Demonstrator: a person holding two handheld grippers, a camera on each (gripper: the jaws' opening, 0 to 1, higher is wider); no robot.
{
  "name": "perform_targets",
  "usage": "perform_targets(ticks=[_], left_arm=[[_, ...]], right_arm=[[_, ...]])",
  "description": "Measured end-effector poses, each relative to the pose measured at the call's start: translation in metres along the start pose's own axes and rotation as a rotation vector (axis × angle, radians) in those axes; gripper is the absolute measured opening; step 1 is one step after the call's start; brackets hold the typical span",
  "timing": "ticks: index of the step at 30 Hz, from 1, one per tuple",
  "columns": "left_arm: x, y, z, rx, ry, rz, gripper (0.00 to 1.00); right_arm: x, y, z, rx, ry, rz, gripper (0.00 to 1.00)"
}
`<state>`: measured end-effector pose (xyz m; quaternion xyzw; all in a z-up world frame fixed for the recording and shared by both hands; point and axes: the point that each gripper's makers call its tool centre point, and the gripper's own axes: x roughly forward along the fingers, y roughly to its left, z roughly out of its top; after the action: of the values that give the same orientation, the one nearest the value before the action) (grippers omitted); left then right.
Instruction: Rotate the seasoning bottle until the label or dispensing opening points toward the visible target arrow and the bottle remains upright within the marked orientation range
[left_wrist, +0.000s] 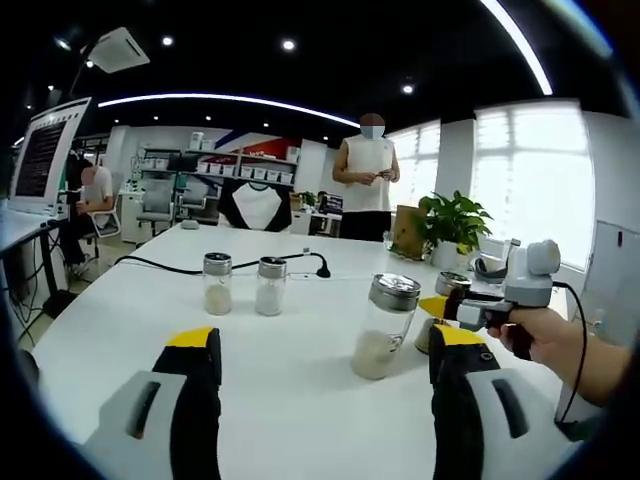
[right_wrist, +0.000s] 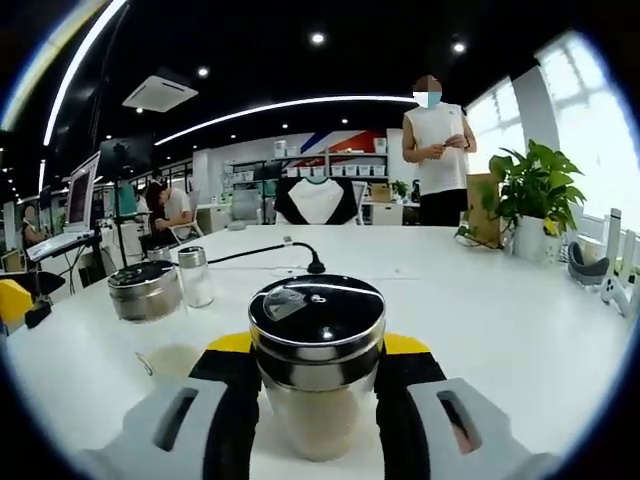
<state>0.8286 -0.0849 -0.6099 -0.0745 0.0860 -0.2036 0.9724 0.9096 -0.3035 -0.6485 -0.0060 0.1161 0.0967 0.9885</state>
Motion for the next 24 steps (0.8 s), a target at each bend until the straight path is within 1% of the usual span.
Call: perform_targets(ticks=[2, 7, 17, 24], left_arm=[[0.0004, 0.0011, 0.0004, 0.005, 0.003, 0.001, 0.9], [-0.0015, 0.0033, 0.0079, 0.011, -0.016, 0.003, 0.9], [-0.0023, 0.0048, 0.0024, 0.003, -0.005, 0.005, 0.9], [-0.0016, 0.0037, 0.0037, 0.005, -0.009, 0.001, 0.9]], right_arm=[[0.0002, -0.0001, 0.0, -0.001, -0.001, 0.004, 0.43], [0.001, 0.0004, 0.0, -0.006, -0.001, 0.015, 0.43], [0.0006, 0.0012, -0.0001, -0.007, -0.003, 0.033, 0.43], [-0.0011, 0.0031, -0.0007, -0.016, 0.002, 0.083, 0.43]])
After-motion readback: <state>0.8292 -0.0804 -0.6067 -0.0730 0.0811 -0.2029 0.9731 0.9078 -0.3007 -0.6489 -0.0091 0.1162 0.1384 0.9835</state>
